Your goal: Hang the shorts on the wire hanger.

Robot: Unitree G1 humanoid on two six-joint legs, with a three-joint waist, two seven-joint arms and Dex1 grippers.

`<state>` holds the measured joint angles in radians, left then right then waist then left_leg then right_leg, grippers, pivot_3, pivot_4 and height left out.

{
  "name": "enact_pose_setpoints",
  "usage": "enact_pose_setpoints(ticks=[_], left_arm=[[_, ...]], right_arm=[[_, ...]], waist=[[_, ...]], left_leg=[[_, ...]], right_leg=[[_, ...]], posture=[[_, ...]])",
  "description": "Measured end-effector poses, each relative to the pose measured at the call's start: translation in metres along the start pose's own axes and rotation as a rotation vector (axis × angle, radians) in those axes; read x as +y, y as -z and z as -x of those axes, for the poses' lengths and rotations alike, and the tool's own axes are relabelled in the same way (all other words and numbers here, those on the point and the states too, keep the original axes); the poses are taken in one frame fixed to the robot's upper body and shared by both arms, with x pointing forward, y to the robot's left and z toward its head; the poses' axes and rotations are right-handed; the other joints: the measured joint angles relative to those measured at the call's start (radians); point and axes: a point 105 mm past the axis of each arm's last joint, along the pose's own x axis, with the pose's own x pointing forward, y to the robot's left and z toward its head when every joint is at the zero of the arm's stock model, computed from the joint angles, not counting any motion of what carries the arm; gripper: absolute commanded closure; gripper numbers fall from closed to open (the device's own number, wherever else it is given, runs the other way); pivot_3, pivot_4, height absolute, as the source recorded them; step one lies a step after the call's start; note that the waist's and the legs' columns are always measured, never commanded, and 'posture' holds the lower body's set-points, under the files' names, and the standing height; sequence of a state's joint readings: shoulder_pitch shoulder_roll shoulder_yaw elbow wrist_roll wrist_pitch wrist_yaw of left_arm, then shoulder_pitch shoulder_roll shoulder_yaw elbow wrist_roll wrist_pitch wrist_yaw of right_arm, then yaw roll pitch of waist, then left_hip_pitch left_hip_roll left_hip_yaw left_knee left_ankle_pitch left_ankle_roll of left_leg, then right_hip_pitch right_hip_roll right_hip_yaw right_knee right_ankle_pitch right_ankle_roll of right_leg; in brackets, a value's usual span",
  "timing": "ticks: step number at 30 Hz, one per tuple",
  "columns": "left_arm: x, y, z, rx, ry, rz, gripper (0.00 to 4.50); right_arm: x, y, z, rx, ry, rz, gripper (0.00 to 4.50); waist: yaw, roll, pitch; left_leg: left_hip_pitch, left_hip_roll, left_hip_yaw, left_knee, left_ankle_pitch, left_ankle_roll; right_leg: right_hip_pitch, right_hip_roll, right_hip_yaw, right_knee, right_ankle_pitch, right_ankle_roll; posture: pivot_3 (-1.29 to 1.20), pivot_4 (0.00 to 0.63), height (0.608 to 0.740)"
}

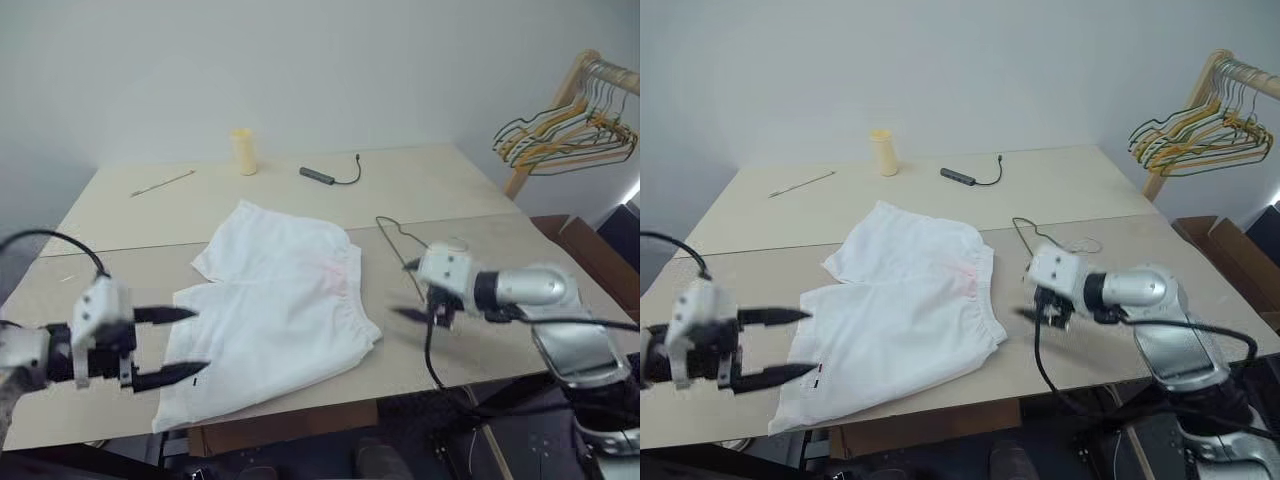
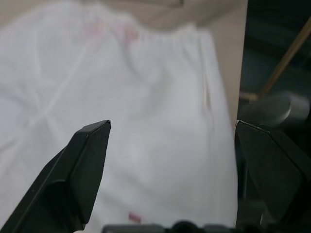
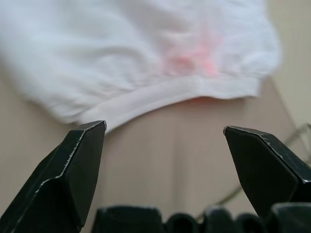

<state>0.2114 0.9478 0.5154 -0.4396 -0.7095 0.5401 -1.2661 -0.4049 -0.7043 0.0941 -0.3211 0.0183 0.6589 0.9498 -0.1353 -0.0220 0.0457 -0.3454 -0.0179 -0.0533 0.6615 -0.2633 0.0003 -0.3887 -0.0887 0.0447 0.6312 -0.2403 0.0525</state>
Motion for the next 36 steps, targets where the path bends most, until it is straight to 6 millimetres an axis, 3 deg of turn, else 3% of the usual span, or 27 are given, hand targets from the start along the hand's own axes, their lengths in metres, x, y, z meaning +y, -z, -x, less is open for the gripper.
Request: enact_pose_setpoints(ticks=[3, 8, 16, 25, 36], left_arm=[[0.000, -0.015, -0.011, -0.127, 0.032, 0.023, 0.02], [0.001, -0.022, -0.028, -0.213, 0.075, 0.047, 0.02], [-0.002, -0.025, -0.065, -0.321, 0.184, 0.077, 0.02], [-0.002, -0.021, -0.066, -0.279, 0.190, 0.041, 0.02], [-0.001, -0.018, -0.069, -0.260, 0.170, 0.024, 0.00]], right_arm=[[-0.026, 0.013, -0.020, 0.032, 0.201, -0.240, 0.04], [-0.025, 0.052, -0.045, 0.148, 0.291, -0.450, 0.04], [-0.029, 0.065, -0.073, 0.166, 0.328, -0.570, 0.04], [-0.016, 0.076, -0.079, 0.238, 0.239, -0.628, 0.04], [-0.013, 0.072, -0.080, 0.290, 0.189, -0.625, 3.81]], waist=[[-0.015, 0.000, 0.000], [-0.028, 0.000, -0.001], [-0.074, 0.000, -0.001], [-0.102, 0.001, -0.001], [-0.101, 0.000, -0.001]], left_leg=[[-0.001, -0.001, -0.001, 0.000, 0.000, 0.000], [-0.008, -0.004, -0.002, 0.000, 0.000, 0.000], [-0.007, -0.004, -0.002, 0.000, 0.000, 0.000], [-0.006, -0.004, -0.001, 0.000, 0.000, 0.000], [-0.004, -0.003, -0.001, 0.000, 0.000, 0.000]], right_leg=[[-0.001, 0.000, 0.001, 0.001, 0.005, -0.008], [-0.007, -0.002, 0.002, 0.001, 0.007, -0.006], [-0.004, 0.000, 0.004, -0.001, 0.010, -0.005], [-0.004, 0.001, 0.005, 0.000, 0.010, -0.004], [-0.003, 0.002, 0.005, -0.001, 0.010, -0.004]], posture=[[-0.19, 0.000, 0.740], [-0.19, 0.000, 0.740], [-0.20, 0.000, 0.740], [-0.19, 0.000, 0.740], [-0.19, 0.000, 0.740]])
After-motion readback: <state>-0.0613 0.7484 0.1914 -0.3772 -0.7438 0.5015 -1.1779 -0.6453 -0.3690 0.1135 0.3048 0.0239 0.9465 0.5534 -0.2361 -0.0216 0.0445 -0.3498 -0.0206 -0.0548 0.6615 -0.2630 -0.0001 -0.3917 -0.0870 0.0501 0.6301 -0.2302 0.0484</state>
